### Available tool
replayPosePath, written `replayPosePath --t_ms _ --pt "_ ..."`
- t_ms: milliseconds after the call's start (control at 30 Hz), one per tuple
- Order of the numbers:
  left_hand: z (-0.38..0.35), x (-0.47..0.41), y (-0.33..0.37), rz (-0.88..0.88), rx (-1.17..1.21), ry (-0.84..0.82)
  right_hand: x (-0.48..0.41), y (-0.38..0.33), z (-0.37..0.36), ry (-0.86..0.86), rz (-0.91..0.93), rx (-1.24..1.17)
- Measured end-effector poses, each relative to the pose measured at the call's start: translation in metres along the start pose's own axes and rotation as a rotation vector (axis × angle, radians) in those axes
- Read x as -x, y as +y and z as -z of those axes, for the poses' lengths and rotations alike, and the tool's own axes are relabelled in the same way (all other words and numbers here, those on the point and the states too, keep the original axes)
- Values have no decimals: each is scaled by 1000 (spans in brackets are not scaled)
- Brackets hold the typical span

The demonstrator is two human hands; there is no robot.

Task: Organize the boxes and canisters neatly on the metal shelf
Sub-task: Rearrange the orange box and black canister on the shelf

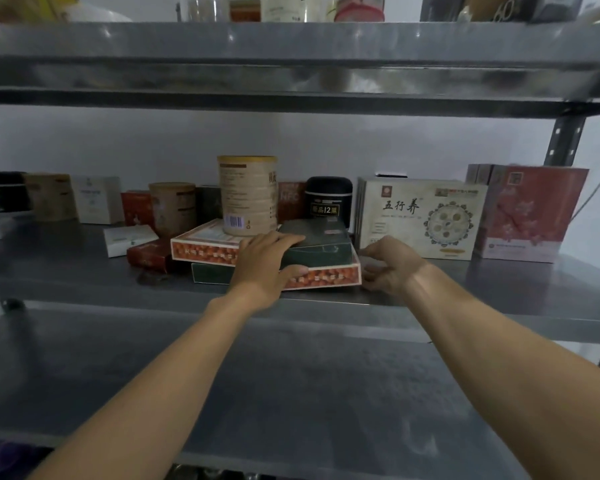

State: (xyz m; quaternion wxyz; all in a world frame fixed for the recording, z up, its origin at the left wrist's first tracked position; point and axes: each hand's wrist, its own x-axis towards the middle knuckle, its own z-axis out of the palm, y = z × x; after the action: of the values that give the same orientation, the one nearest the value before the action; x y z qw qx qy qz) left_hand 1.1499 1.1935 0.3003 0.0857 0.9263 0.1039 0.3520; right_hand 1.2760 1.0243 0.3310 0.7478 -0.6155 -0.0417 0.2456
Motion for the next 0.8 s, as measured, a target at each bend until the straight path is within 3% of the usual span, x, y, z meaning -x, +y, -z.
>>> replayPosePath --t_ms 133,300,400,600,800 --pt "3 0 3 20 28 13 1 0 -9 -130 -46 -43" --pt "1 0 7 2 4 9 -9 3 -4 -124 27 -70" --pt "-5 -3 16 -26 -1 24 -11 -4 5 -46 82 -71" --pt "-27 -11 44 -75 145 -17 -8 -37 43 159 235 171" --pt "-57 -14 70 -139 287 -74 1 -60 106 266 247 251"
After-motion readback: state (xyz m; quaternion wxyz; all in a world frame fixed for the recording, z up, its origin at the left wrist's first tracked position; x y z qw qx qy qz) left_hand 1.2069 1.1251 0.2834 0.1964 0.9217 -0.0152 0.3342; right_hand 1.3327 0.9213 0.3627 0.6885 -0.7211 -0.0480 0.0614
